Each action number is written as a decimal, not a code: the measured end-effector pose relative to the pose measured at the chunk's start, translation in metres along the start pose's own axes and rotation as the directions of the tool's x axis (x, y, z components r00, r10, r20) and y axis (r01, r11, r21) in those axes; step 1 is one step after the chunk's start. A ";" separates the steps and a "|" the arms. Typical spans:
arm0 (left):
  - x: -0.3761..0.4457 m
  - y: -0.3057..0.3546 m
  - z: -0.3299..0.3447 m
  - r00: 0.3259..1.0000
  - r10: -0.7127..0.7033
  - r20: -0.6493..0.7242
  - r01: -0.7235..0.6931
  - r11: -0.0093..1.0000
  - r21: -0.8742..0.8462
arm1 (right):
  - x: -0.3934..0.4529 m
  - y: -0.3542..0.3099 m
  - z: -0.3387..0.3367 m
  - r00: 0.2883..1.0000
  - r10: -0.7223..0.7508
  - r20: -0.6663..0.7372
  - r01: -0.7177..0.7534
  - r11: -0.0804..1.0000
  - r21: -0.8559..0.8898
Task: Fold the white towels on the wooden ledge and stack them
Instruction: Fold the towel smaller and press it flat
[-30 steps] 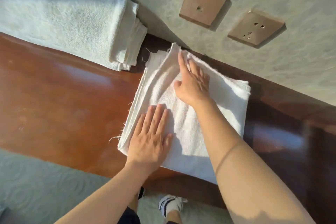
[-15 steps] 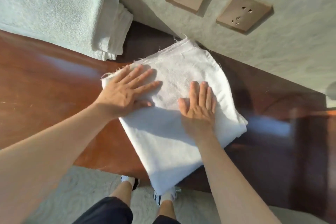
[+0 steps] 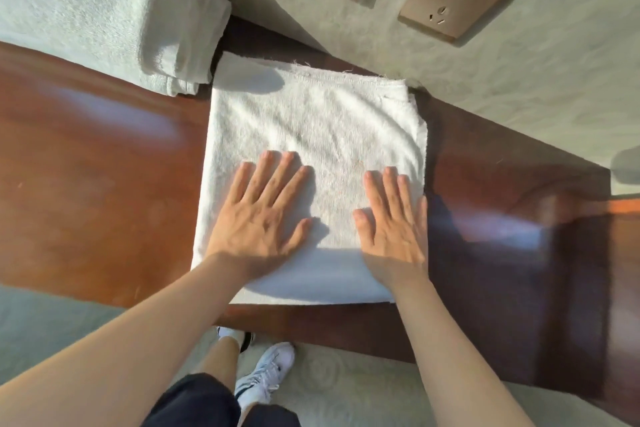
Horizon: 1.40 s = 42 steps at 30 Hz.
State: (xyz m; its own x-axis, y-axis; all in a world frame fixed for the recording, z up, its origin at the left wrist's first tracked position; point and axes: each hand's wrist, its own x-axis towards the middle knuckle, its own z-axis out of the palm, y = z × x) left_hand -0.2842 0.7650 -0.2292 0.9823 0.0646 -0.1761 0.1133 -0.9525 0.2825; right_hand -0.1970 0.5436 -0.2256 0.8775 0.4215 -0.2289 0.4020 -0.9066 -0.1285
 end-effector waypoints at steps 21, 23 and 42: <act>0.034 0.017 -0.003 0.950 0.220 -0.222 -0.199 0.973 0.114 | -0.092 -0.007 0.016 0.763 0.626 -0.161 -0.395 0.649 0.650; 0.019 0.051 0.006 0.937 0.198 -0.288 -0.211 0.977 -0.016 | -0.096 -0.007 0.018 0.755 0.630 -0.183 -0.373 0.642 0.670; -0.012 0.107 0.040 0.928 0.281 -0.245 -0.307 0.949 -0.076 | -0.081 0.031 -0.023 0.819 0.550 0.167 -0.137 -0.096 0.986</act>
State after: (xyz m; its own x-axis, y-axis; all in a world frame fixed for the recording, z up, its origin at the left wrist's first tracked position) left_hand -0.2904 0.6502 -0.2346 0.9799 -0.1350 0.1471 -0.1832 -0.9009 0.3935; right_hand -0.2494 0.4807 -0.1891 0.8955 -0.1498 -0.4192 -0.4165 0.0502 -0.9077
